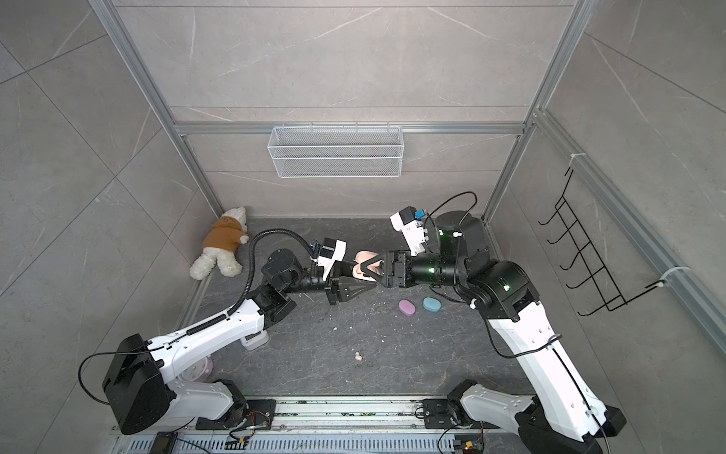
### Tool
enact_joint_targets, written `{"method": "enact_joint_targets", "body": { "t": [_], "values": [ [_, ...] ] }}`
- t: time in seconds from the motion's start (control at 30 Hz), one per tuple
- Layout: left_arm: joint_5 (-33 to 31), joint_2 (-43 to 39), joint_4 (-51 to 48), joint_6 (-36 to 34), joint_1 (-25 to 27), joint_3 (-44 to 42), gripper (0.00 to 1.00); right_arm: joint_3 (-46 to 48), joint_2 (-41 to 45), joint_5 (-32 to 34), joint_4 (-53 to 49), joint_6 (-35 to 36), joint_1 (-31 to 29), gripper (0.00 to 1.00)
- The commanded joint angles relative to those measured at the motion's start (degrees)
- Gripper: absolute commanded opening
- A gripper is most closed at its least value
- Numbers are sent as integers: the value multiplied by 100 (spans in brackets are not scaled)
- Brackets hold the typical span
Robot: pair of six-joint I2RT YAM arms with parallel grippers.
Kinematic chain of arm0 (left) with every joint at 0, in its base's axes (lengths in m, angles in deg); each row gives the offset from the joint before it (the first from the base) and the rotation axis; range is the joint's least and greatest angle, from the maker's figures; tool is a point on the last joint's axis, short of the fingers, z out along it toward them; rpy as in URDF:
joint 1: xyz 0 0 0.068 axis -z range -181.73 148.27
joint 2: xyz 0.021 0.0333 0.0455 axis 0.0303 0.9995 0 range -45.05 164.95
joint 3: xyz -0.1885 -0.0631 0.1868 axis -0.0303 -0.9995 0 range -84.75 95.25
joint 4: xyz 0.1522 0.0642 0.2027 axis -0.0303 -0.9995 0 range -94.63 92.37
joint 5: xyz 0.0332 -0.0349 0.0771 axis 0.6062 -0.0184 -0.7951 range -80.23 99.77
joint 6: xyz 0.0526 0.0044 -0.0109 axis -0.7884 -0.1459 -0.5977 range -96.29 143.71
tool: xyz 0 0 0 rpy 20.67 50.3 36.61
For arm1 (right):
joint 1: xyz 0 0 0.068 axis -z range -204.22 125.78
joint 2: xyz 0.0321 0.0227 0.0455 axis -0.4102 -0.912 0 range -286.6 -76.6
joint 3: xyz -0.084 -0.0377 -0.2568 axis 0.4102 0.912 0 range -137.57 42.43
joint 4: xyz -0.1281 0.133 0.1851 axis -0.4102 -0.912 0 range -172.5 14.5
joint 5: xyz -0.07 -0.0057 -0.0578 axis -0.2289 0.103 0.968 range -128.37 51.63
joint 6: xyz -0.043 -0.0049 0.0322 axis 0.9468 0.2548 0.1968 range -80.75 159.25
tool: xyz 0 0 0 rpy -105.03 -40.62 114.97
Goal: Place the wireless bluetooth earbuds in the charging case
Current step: 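Open the right gripper to release the earbud into the case, then move the right gripper back down over the second peach earbud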
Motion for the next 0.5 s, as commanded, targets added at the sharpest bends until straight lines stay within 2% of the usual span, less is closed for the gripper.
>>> {"method": "enact_joint_targets", "body": {
  "t": [0.0,0.27,0.47],
  "values": [
    [308,-204,223,-165,109,161,1,-123,39,-6,2,133,-61,76],
    [2,-355,-203,-545,61,99,0,46,484,-76,-472,60,-301,77],
    [-226,-508,-5,-306,-375,-288,0,627,844,-25,-713,-12,-348,77]
  ]
}}
